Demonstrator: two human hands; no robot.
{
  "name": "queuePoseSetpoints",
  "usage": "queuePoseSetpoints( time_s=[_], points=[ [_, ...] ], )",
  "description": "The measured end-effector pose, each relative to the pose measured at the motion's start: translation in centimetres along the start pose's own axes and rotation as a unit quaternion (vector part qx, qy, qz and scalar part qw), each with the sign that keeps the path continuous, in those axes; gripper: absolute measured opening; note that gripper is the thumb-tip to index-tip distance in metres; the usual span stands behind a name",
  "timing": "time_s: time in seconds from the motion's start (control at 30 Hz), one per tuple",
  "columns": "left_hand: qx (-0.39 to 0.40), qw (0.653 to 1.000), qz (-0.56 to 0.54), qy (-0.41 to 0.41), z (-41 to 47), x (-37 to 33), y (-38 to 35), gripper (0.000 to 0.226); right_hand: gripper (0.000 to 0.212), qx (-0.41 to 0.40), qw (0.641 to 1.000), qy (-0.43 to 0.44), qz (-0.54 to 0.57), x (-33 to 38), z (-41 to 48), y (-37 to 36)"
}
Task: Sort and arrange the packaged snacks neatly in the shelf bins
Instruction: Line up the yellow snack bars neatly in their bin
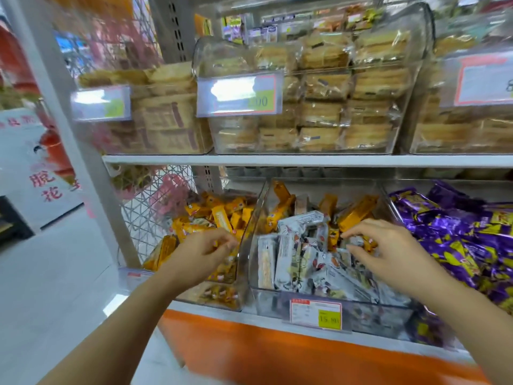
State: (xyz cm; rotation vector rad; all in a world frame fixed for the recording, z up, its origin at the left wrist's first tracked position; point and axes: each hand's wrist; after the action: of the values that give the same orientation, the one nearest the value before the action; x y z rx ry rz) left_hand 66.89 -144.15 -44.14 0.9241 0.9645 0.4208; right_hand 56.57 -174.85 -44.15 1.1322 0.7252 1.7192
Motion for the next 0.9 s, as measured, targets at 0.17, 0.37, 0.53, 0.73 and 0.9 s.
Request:
queuePoseSetpoints(
  time_s=[0.17,0.37,0.53,0.73,0.9],
  points=[
    [-0.100,0.994,-0.017,-0.049,2.9,-5.1,-1.0,0.014,0.016,-0.051,0.998,-0.022,0.018,-1.2,0.3,1.1],
    [0.003,0.995,-0.069,-0.067,9.1,-12.4,-5.9,0.012,0.015,-0.128,0.989,-0.070,0.031,-3.1,-0.1,3.7],
    [0.110,0.992,0.032,-0.047,13.0,-15.9,-11.5,0.045,0.016,-0.130,0.987,-0.080,0.043,-4.1,-0.8,4.8],
    [0.126,0.990,0.062,-0.011,16.4,-16.8,-14.4,0.065,0.016,-0.129,0.986,-0.091,0.057,-5.4,-1.5,6.1],
    [0.138,0.988,0.065,-0.025,17.2,-17.2,-15.1,0.048,0.019,-0.125,0.986,-0.099,0.058,-5.9,-1.6,6.7]
  ],
)
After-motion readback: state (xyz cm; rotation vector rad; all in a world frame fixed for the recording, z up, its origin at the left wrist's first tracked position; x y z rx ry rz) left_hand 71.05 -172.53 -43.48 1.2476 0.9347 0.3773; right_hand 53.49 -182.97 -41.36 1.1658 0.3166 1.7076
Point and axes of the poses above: each hand's wrist, its own z-axis towards the middle knuckle, its own y-axis out of the back of the hand, x = y × z, and after that the axes turned 3 degrees about -x, right-handed
